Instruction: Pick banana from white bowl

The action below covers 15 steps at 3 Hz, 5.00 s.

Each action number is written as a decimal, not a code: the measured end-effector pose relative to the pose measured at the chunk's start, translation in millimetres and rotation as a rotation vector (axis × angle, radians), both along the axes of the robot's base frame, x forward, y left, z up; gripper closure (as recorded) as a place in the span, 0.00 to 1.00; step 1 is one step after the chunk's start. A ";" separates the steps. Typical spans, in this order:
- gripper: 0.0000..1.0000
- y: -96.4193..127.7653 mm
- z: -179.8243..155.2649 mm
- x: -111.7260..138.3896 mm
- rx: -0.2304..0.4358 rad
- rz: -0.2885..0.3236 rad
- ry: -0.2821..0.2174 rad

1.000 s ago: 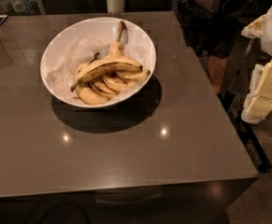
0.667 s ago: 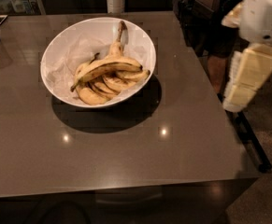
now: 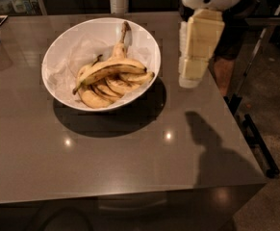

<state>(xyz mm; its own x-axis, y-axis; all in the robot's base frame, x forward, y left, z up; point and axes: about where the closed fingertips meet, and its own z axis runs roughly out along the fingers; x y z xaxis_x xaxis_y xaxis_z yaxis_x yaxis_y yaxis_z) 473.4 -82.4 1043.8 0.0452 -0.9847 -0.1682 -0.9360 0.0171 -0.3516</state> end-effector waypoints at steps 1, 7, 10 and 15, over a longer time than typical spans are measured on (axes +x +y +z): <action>0.00 6.1 7.3 0.9 0.011 0.009 -0.027; 0.00 126.8 -36.4 59.2 -0.031 0.186 0.006; 0.00 151.7 -75.2 93.0 0.021 0.175 0.097; 0.24 156.3 -122.2 97.9 0.041 0.144 0.189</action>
Offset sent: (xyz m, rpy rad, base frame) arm 0.0118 0.0279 -0.0032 -0.0194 -0.0365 0.0341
